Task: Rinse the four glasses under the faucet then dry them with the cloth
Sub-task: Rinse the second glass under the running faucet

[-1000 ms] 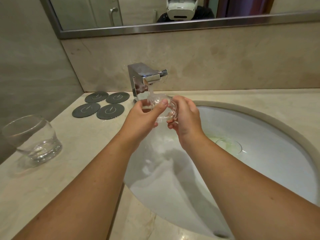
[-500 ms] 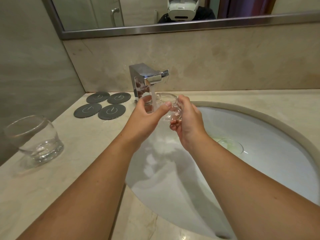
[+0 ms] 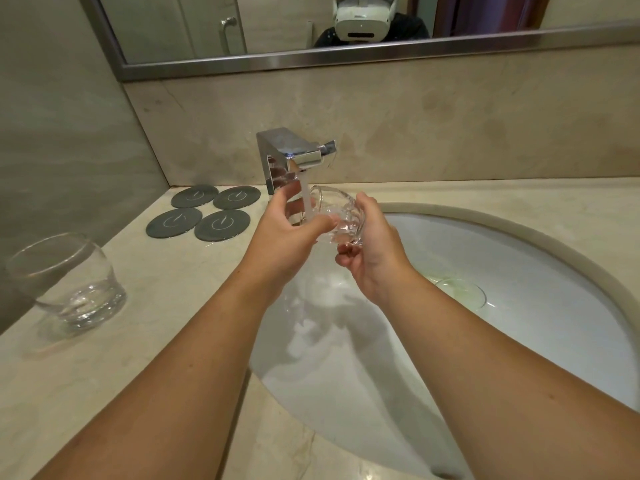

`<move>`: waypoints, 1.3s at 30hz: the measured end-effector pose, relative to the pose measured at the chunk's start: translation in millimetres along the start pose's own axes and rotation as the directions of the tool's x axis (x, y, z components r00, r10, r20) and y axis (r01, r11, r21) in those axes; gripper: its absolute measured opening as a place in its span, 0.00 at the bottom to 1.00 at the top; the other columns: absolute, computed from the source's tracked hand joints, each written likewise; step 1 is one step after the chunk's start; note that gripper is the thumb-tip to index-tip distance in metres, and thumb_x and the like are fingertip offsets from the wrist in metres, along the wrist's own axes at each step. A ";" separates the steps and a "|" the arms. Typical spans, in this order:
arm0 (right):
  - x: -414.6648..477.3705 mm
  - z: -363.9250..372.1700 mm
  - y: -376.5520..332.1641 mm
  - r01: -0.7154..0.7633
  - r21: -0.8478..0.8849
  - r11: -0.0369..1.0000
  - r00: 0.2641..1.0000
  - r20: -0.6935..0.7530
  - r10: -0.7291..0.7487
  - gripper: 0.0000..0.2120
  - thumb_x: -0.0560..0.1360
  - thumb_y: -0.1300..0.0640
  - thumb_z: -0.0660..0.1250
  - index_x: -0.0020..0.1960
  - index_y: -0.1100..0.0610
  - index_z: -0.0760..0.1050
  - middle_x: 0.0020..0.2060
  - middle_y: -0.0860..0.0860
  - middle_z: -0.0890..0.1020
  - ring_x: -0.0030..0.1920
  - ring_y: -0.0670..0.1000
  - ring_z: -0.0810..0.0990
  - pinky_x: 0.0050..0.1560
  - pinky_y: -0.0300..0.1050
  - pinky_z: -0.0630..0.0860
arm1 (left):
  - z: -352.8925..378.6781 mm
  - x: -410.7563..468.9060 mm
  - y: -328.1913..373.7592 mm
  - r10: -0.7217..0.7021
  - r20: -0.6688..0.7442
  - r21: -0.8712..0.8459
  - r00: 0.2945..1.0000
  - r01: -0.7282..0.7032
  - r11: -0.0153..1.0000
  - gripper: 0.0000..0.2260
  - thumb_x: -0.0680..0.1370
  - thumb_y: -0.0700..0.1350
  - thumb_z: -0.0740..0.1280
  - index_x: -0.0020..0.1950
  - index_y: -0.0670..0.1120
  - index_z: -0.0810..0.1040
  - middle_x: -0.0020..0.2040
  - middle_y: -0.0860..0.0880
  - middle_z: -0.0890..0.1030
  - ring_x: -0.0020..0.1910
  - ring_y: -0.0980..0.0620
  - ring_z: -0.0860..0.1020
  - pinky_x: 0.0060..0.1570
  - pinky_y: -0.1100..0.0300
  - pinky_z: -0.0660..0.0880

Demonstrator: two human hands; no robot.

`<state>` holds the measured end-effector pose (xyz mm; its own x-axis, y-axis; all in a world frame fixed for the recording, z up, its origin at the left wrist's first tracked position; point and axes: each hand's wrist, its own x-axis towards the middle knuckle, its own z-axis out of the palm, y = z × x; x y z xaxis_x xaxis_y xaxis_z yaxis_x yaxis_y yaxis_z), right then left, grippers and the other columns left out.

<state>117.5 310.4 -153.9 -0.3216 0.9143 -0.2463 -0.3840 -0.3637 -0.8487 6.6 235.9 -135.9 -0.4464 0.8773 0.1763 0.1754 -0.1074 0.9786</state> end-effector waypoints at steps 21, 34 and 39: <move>0.3 -0.8 2.4 0.013 -0.033 0.999 1.000 0.007 -0.013 0.18 0.80 0.43 0.70 0.57 0.58 0.81 0.40 0.53 0.80 0.25 0.48 0.71 0.28 0.42 0.65 | -1.0 -0.8 0.8 -0.035 -0.009 0.053 0.999 0.036 0.998 0.44 0.61 0.60 0.79 0.76 0.55 0.72 0.67 0.53 0.82 0.66 0.54 0.82 0.71 0.43 0.77; 6.6 -1.1 3.1 0.052 -0.075 0.996 0.996 0.072 -0.046 0.23 0.77 0.43 0.67 0.62 0.59 0.82 0.45 0.52 0.83 0.34 0.51 0.78 0.30 0.43 0.71 | 2.6 -2.1 5.1 -0.092 -0.038 0.013 0.995 0.092 0.996 0.28 0.75 0.55 0.80 0.70 0.58 0.70 0.63 0.55 0.81 0.61 0.56 0.83 0.50 0.58 0.79; 1.1 -2.7 2.2 -0.068 -0.047 0.997 0.995 0.066 0.071 0.22 0.80 0.35 0.67 0.53 0.54 0.82 0.37 0.51 0.79 0.26 0.49 0.70 0.27 0.41 0.66 | 0.9 -0.8 3.2 -0.068 -0.005 -0.006 0.998 0.068 0.998 0.38 0.64 0.55 0.79 0.74 0.57 0.72 0.65 0.50 0.83 0.61 0.53 0.84 0.55 0.54 0.80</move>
<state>118.6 311.1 -157.3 -0.4046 0.8723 -0.2746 -0.3203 -0.4164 -0.8509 8.3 235.3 -133.0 -0.4619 0.8801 0.1097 0.1391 -0.0503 0.9890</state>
